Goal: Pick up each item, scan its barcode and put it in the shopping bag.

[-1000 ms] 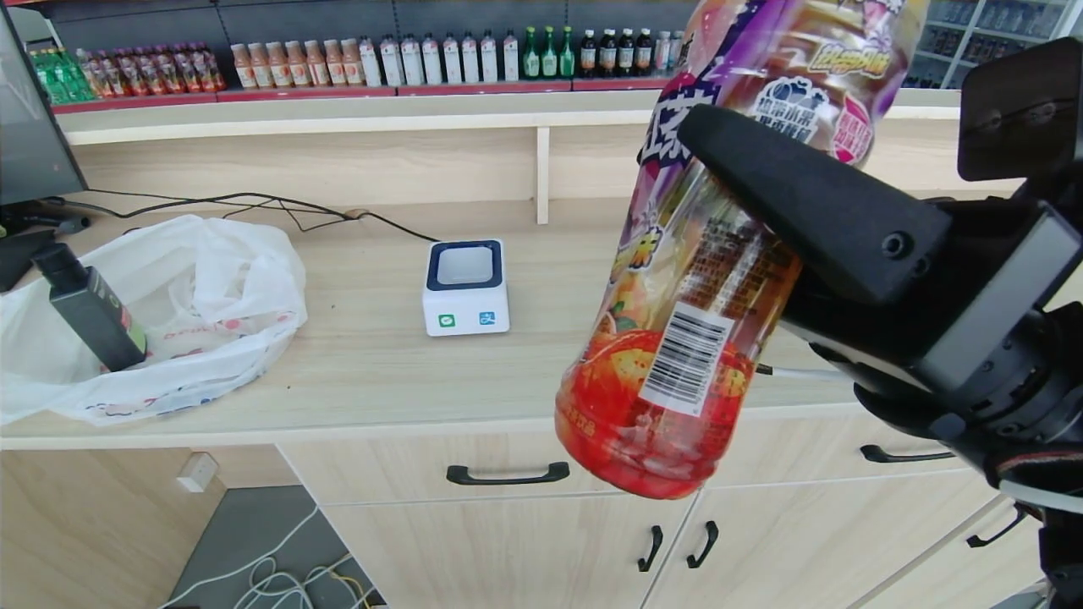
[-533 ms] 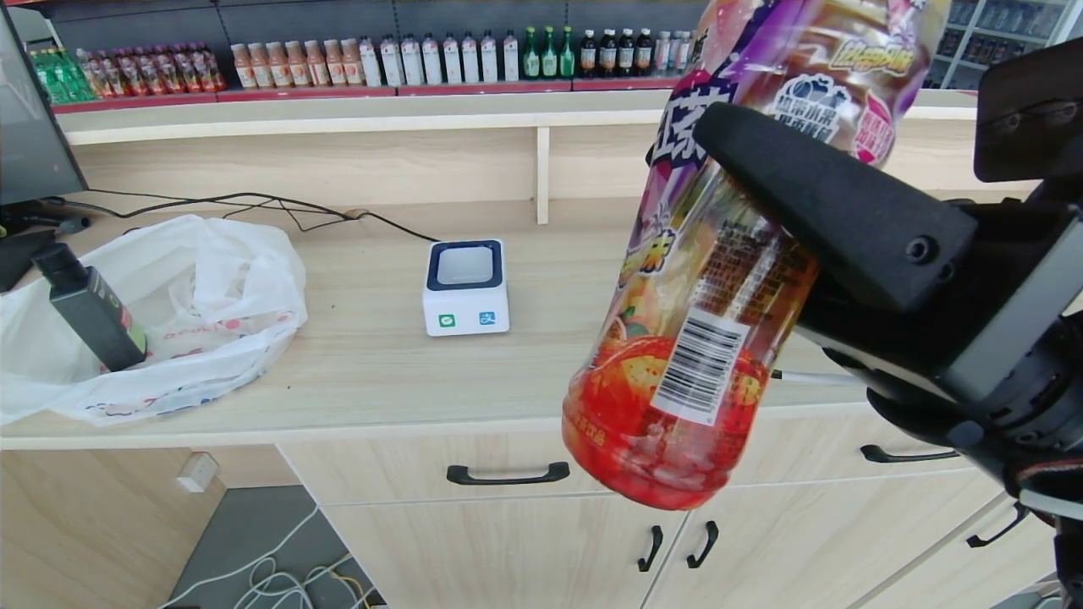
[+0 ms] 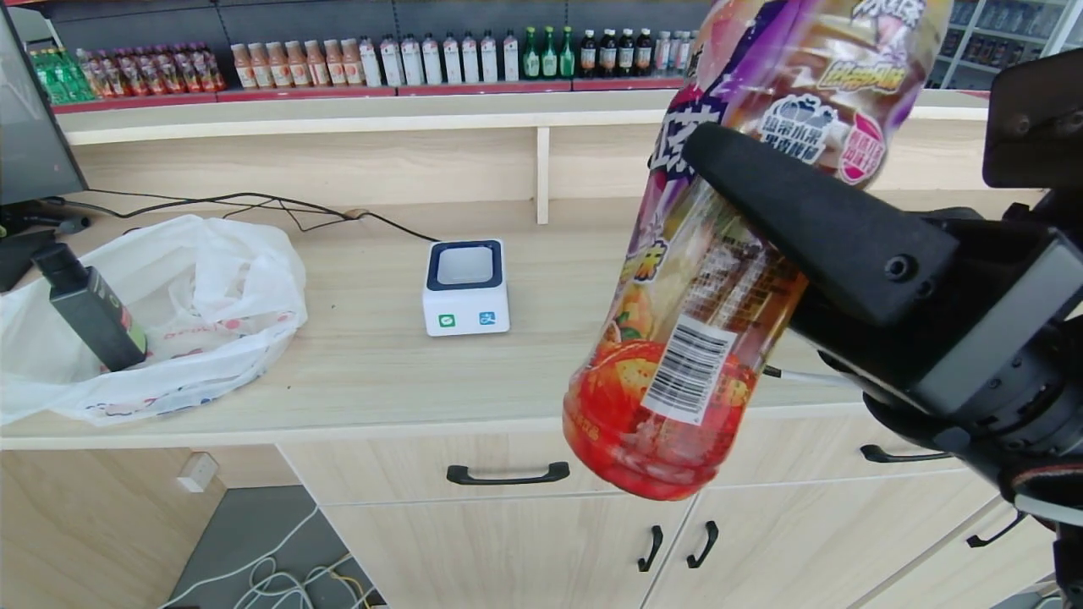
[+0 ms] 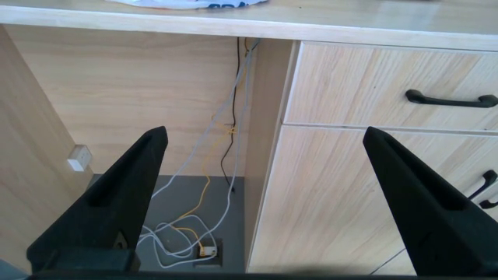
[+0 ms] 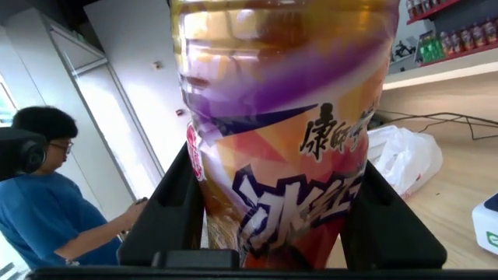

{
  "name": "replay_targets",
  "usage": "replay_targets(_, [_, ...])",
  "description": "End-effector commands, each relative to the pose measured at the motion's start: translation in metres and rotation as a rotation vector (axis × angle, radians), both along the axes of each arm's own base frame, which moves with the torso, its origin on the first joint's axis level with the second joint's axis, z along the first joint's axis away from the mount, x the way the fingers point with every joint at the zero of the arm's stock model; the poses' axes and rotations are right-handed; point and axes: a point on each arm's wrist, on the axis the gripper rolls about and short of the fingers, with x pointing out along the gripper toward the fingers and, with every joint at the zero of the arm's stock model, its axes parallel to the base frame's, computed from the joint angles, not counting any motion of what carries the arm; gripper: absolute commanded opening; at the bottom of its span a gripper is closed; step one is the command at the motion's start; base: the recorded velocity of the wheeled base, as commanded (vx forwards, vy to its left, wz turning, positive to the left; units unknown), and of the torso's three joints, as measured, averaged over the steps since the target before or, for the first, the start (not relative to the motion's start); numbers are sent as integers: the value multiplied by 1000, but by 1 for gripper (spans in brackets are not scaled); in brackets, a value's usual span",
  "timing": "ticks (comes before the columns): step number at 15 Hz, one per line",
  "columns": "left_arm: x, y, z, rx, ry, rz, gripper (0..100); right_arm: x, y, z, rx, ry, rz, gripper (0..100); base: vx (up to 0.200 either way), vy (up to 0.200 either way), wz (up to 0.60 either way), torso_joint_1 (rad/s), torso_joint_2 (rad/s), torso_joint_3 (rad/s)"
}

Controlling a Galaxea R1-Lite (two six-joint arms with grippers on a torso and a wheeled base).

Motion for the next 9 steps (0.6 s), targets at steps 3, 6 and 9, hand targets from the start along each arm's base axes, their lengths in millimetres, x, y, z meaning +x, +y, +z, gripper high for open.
replay_targets(3, [0,0,0,0,0,0,100,1,-3,-4,-8,-33,-117,0,0,0,0,0,0,0])
replay_targets(6, [0,0,0,0,0,0,100,5,-7,-9,-18,-48,-260,0,0,0,0,0,0,0])
replay_targets(9, [0,0,0,0,0,0,100,12,-20,-24,-67,-38,-481,0,0,0,0,0,0,0])
